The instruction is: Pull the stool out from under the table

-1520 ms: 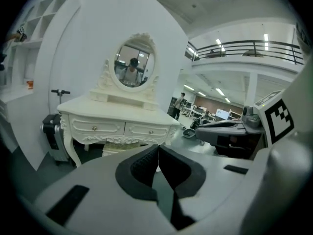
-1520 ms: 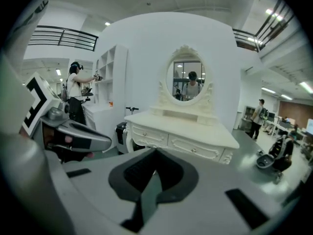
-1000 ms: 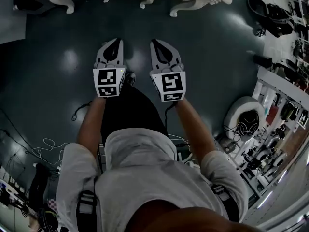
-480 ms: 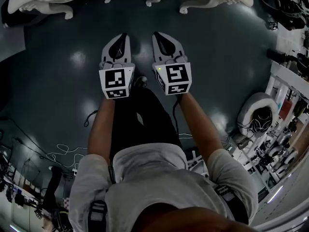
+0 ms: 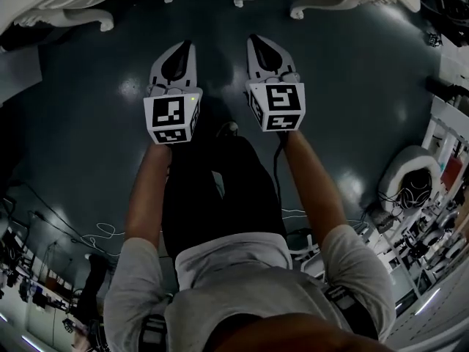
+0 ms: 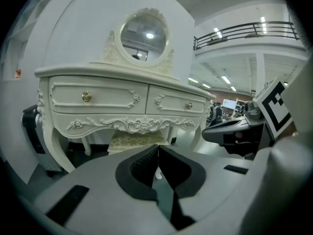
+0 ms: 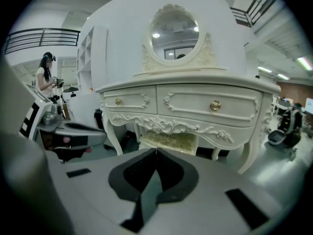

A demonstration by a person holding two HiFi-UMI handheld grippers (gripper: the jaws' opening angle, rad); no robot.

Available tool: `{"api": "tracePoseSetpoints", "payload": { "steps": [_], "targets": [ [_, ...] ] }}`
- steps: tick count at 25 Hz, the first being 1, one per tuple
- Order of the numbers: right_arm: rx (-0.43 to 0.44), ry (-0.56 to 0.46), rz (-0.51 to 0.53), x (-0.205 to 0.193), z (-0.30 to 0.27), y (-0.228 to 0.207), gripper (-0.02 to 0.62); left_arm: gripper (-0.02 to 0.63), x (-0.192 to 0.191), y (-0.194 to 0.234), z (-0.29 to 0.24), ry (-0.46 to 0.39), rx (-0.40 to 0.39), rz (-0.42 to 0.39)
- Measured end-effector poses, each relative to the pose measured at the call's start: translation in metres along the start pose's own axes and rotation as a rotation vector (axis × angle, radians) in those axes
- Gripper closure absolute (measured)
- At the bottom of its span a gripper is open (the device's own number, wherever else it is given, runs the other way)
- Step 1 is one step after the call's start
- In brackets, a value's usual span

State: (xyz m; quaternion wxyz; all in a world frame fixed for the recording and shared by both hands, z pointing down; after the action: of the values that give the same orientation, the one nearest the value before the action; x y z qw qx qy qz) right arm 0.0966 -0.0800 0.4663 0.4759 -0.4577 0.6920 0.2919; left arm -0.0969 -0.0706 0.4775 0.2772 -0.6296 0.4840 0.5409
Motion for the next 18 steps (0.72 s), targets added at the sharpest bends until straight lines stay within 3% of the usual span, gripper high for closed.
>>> {"api": "tracePoseSetpoints", "payload": {
  "steps": [4,10,18],
  "targets": [
    [-0.031,-0.012,0.016,-0.006,-0.011,-0.020,0.580,0.598,-0.008,0.008,-0.012,0.032,-0.007,-0.013],
    [-0.066,0.012,-0.048,-0.031,-0.045,-0.048,0.580,0.598,-0.021,0.034,-0.044,-0.005,0.035,0.036],
    [-0.066,0.034,-0.069,-0.051,-0.090,-0.061,0.580,0.598,-0.048,0.077,-0.104,0.064,0.027,-0.071]
  ]
}}
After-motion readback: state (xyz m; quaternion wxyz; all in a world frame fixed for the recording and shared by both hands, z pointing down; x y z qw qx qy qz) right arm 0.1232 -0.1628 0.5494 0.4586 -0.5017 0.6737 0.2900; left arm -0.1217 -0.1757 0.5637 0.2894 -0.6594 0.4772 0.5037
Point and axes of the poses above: the fingertips, and each gripper's own axes: z backward along the fingers, y to its left, x out of its top, the point moved 9 cm from there along z, backward along the fingers, and after that the axes turned 12 degrees about -y, right-handed, at the moved point
